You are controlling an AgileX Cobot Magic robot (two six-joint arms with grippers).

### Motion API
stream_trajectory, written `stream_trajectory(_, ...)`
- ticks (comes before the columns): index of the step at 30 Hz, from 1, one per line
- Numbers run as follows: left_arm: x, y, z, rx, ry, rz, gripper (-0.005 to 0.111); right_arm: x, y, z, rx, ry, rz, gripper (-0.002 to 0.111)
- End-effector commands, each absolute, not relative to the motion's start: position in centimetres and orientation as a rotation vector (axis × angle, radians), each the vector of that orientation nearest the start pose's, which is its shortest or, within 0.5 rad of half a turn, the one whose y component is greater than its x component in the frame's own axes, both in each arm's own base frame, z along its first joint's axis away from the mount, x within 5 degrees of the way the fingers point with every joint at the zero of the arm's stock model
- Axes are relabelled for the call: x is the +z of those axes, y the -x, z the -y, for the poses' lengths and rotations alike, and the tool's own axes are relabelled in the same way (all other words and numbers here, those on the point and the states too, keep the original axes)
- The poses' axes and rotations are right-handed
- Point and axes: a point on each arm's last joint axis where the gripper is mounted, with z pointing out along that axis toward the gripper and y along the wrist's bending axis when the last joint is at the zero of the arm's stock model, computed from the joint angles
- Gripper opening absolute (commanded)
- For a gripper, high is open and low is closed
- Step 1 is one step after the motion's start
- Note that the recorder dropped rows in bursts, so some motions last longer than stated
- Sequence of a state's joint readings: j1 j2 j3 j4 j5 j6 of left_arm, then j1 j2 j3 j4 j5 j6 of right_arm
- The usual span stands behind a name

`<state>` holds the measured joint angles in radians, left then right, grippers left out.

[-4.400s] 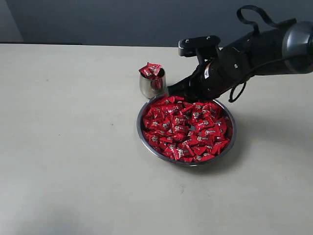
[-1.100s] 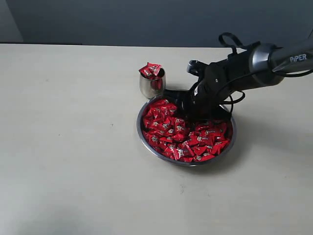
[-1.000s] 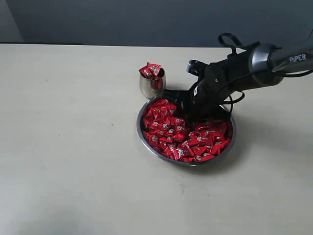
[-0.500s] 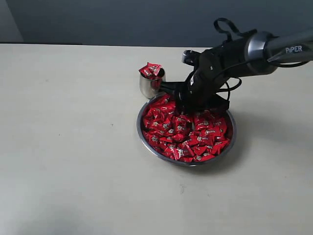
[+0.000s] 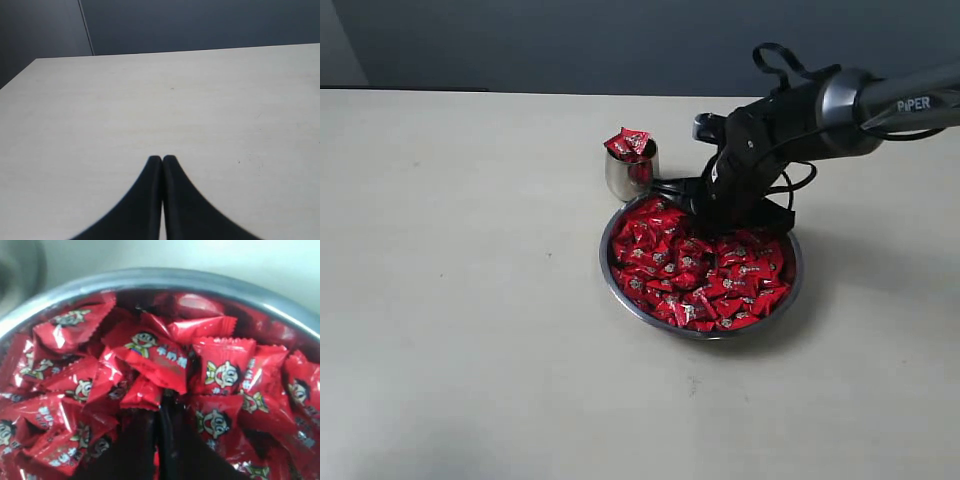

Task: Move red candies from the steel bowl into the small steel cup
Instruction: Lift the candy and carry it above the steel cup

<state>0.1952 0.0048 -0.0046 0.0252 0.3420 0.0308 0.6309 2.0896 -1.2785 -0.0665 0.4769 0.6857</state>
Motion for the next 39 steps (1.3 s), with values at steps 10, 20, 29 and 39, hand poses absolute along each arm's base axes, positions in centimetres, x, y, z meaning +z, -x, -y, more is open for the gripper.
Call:
stream_trajectory(10,18.3,-5.3,-1.1,0.179,0.126,-1.817,0.000,15.1,-32.3,-24.1,0.238,0.167,-2.762,-0.001)
stream_trajectory(20,18.3,-5.3,-1.1,0.179,0.126,-1.817,0.000,17.2,-31.0,-25.6,0.202,0.295,-2.665,-0.001)
stream_trajectory(29,18.3,-5.3,-1.1,0.179,0.126,-1.817,0.000,20.6,-30.6,-25.1,0.227,0.319,-2.573,-0.001)
stream_trajectory(39,18.3,-5.3,-1.1,0.179,0.126,-1.817,0.000,23.5,-30.0,-24.4,0.237,0.353,-2.515,-0.001)
